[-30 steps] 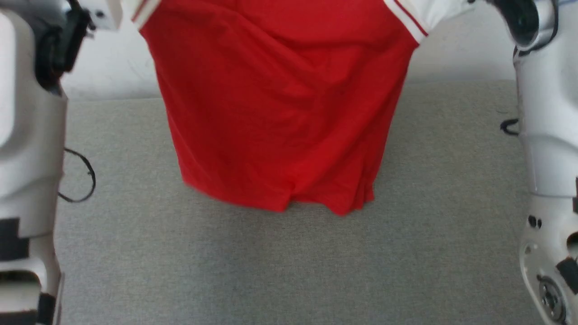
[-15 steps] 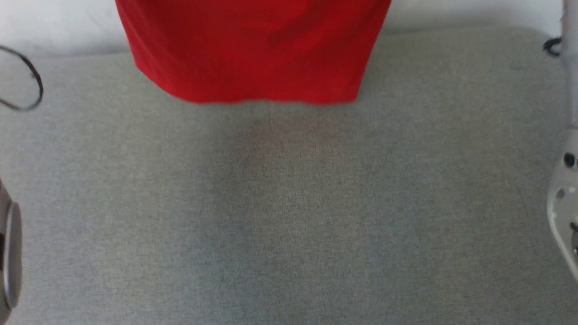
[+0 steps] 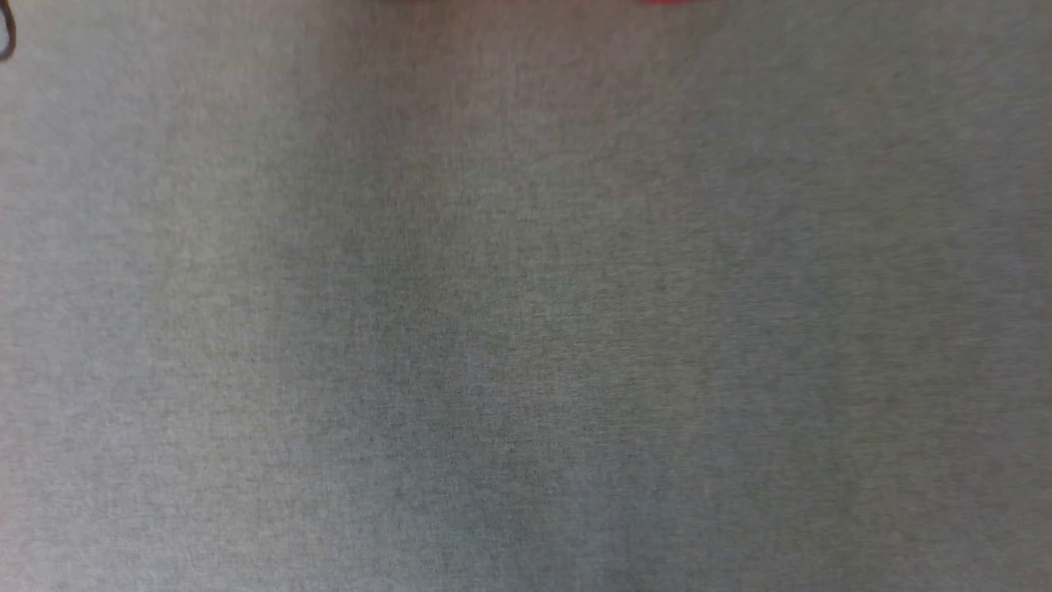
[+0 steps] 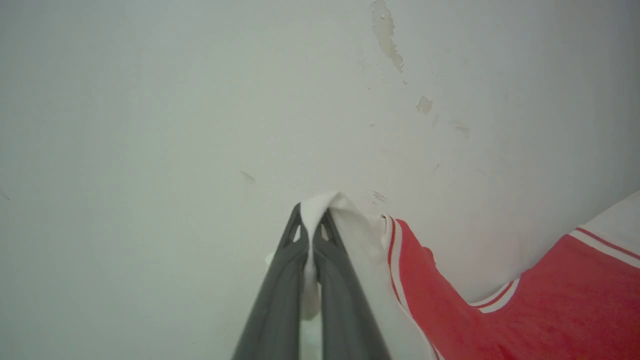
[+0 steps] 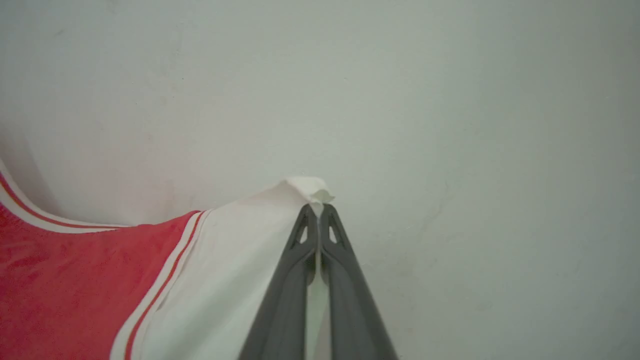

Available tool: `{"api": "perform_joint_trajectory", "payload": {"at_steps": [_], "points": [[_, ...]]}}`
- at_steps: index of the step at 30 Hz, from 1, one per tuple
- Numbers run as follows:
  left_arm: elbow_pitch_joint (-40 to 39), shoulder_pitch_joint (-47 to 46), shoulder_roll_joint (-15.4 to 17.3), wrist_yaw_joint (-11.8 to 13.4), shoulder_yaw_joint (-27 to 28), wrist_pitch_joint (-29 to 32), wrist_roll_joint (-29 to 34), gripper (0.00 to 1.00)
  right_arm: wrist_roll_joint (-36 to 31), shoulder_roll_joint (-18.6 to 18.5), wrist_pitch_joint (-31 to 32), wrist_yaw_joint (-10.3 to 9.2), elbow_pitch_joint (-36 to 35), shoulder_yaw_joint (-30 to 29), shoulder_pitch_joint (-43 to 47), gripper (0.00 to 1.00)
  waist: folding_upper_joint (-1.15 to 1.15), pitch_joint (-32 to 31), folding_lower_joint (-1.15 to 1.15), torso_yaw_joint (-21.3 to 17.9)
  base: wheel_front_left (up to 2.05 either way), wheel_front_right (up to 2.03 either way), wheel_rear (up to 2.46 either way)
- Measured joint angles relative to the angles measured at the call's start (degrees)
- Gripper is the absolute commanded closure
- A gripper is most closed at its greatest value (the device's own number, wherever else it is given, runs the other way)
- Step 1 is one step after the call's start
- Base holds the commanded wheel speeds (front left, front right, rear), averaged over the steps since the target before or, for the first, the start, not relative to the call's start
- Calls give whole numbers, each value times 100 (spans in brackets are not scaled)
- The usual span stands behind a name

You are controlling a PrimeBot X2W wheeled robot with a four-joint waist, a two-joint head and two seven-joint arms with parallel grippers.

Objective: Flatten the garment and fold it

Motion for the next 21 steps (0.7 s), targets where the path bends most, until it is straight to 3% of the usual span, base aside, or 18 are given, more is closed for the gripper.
{"api": "perform_joint_trajectory", "payload": {"at_steps": [11,16,21], "points": [[275,-38,53,-55,-25,-732,-439,100,-478,-1,-621,0,244,-122,-232,100,0,890,0,256,0,0,0],[23,479,149,-57,-171,-864,-714,100,-252,3,-1036,0,475,79,20,100,0,1024,-1,418,0,0,0],[-393,1551,323,-60,-204,-909,-1037,100,450,20,-1285,1,515,290,771,100,0,843,-2,485,0,0,0]]}}
